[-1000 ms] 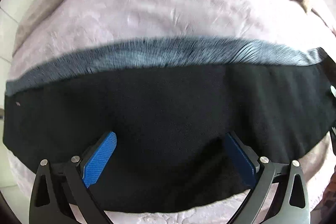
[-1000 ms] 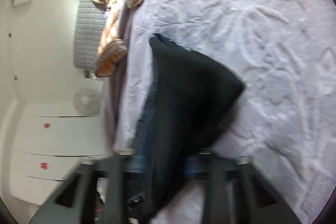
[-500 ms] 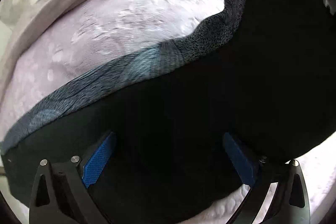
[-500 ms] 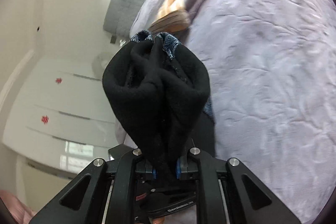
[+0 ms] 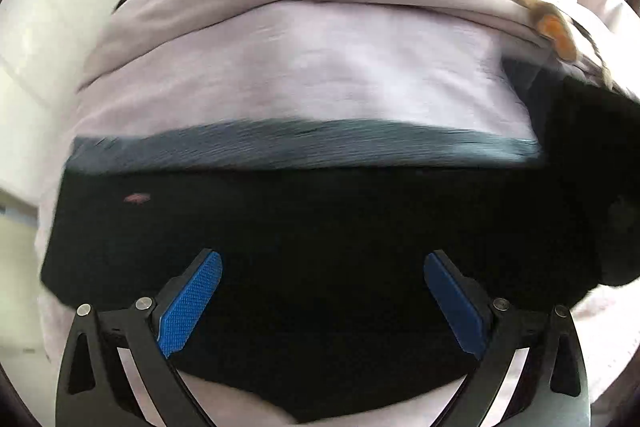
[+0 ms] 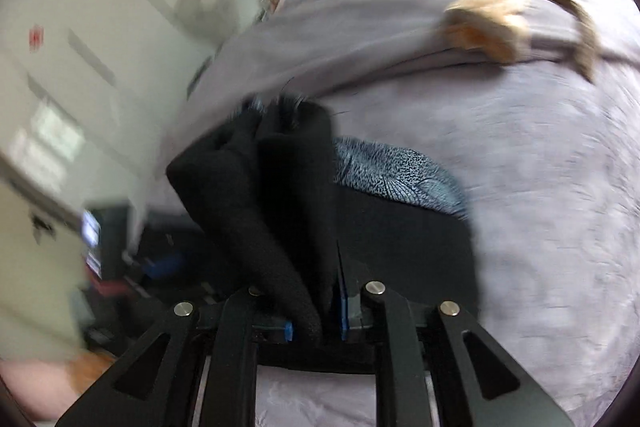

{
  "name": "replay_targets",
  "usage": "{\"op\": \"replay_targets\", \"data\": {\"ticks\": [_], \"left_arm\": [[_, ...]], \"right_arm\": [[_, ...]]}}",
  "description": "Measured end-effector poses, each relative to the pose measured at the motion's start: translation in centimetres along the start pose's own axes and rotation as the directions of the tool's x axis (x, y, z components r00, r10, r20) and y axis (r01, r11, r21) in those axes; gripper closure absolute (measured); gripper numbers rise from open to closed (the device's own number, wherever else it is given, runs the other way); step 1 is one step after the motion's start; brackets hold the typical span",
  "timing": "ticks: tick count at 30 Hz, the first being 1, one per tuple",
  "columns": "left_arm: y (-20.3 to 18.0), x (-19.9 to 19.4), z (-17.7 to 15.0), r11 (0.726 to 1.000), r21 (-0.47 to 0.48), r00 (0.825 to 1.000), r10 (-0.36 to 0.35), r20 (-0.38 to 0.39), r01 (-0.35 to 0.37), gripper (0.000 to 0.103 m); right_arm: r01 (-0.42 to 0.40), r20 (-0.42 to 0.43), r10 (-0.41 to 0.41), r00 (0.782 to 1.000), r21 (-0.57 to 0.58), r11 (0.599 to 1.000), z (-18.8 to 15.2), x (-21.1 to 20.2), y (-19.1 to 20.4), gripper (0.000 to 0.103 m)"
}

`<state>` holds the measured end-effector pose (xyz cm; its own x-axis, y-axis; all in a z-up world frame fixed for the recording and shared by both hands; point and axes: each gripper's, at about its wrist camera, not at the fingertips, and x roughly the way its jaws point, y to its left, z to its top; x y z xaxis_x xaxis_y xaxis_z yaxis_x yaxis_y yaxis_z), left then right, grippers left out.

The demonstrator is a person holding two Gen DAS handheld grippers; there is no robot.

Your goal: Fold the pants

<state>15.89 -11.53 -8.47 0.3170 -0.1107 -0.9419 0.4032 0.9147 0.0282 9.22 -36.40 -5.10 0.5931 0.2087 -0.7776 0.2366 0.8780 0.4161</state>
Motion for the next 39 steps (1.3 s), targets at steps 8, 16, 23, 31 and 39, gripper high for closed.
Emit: {"op": "replay_targets", "data": {"ticks": [8, 16, 23, 31, 39], "left_arm": [[7.0, 1.7, -1.3, 0.996, -0.081, 0.999, 0.038, -0.030, -0.041, 0.001], [4.1, 0.6, -1.1, 0.997, -0.049, 0.998, -0.054, -0.027, 0.053, 0.001], [1.7, 4.5, -2.3, 1.000, -0.006, 0.992, -0.009, -0.124, 0.008, 0.001], [1.7, 4.6, -3.2, 1.000, 0.017, 0.991, 0.021, -0.130, -0.019, 0.001], [1.8, 4.1, -3.0, 0.999, 0.003, 0.991, 0.043, -0.127, -0.043, 0.001]], "right_arm": [[0.439, 0.053, -0.512, 0.857, -0.596, 0.673, -9.2, 10.9, 13.5, 0.049], [-0.014, -0.206, 0.001, 0.979, -0.063, 0.998, -6.7, 4.3, 9.2, 0.037], [-0.228, -0.042, 0.330, 0.943, 0.641, 0.733, -7.4, 5.8, -2.5, 0.037], [-0.332, 0.079, 0.429, 0.900, 0.761, 0.557, -8.6, 7.0, -3.9, 0.098], [-0.186, -0.128, 0.352, 0.927, 0.659, 0.729, -9.1, 9.6, -3.4, 0.098]]}}
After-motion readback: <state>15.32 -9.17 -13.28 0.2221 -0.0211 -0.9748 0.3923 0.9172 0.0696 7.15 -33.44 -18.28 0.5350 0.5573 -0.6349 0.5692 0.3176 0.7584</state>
